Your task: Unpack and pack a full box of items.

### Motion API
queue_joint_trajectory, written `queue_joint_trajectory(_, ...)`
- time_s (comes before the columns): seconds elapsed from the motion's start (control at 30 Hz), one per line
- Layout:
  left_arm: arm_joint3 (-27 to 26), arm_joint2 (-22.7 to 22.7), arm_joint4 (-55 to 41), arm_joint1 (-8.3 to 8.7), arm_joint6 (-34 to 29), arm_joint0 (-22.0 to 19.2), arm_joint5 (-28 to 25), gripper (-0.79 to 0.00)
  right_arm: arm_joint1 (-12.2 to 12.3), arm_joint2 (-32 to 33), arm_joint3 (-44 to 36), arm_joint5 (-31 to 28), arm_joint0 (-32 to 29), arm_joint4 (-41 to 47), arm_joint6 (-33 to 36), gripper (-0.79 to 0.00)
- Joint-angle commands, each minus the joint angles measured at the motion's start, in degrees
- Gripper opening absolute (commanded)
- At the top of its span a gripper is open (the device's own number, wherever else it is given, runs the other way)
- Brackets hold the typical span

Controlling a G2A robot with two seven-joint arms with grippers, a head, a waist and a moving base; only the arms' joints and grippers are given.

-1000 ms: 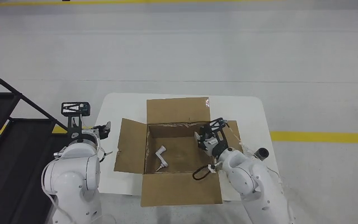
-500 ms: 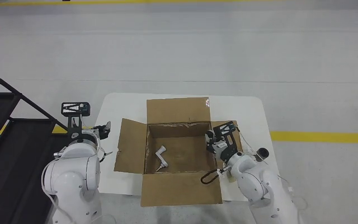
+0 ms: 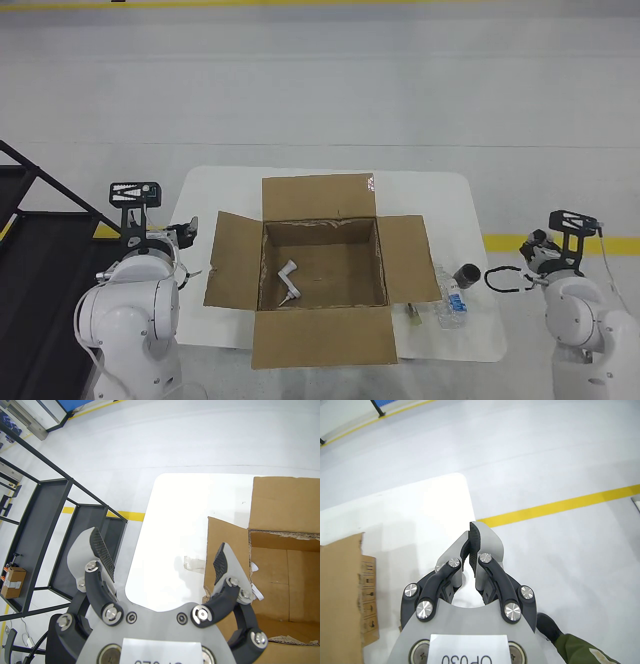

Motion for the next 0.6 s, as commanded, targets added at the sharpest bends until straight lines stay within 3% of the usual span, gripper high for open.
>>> queue_joint_trajectory(0.0,0.0,0.0,0.0,0.00,0.0,0.0,0.0,0.000,0.1,0.5,0.6,0.0,-0.2,-0.8,0.2,-0.785)
queue_joint_trajectory(0.3,0.0,0.0,0.0,0.00,0.0,0.0,0.0,0.000,0.1,0.3,0.6,-0.4,-0.3,-0.9,0.0,-0.785)
queue_joint_trajectory(0.47,0.0,0.0,0.0,0.00,0.0,0.0,0.0,0.000,0.4,-2.2,-1.4,-5.9,-0.7,-2.6,-2.1,-0.785)
queue_joint_trajectory(0.57,0.0,0.0,0.0,0.00,0.0,0.0,0.0,0.000,0.9,-1.3,-1.8,-9.7,1.5,-1.9,0.2,-0.785)
